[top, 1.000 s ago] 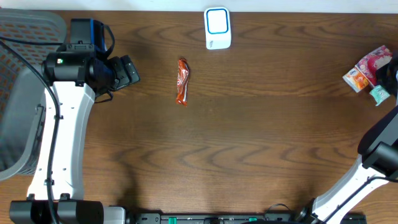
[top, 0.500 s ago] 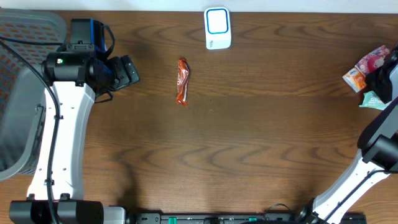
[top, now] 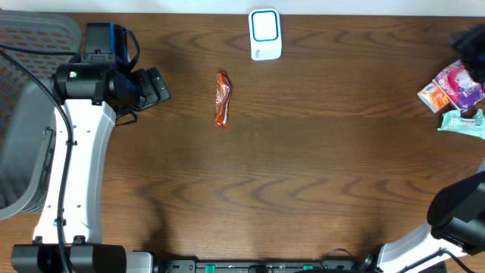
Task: Scan the item barcode
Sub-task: 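Move the right gripper left to the red-brown wrapper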
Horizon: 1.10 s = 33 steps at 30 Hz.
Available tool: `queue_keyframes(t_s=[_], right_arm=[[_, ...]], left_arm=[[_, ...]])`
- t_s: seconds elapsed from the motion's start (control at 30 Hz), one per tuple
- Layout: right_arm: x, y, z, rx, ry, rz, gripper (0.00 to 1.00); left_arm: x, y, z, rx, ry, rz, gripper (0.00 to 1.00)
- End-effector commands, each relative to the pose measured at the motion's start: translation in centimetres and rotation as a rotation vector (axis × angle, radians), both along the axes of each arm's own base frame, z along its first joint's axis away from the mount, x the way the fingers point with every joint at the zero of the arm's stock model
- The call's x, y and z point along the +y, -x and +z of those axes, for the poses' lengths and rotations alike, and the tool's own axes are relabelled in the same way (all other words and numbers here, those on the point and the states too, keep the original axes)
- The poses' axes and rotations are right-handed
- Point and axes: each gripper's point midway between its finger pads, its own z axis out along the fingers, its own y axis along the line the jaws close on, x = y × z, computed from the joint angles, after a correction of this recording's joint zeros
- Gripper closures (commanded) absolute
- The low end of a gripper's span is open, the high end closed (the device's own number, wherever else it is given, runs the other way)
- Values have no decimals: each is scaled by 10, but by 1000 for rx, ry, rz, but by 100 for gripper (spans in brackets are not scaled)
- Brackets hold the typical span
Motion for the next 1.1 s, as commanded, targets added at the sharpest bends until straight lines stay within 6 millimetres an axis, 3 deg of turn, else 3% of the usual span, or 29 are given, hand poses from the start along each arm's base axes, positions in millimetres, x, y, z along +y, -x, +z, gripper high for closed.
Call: queue_keyframes(t_s=[0.0, 0.27, 0.33, 0.7, 0.97, 1.07], right_arm=[[96, -11, 3, -50, -96, 348, 21], [221, -15, -22, 10, -41, 633, 12], [247, -15, -32, 34, -8, 672, 1], [413, -3, -114, 104, 69, 929, 1], [488, 15, -170, 141, 82, 982, 7], [500, 18, -186, 145, 156, 974, 9]], left_arm=[[2, 1, 6, -17, -7, 10, 2], [2, 1, 6, -17, -7, 10, 2], [2, 1, 6, -17, -7, 10, 2], [2, 1, 6, -17, -7, 10, 2], [2, 1, 6, -17, -7, 10, 2], [2, 1, 6, -17, -7, 10, 2]])
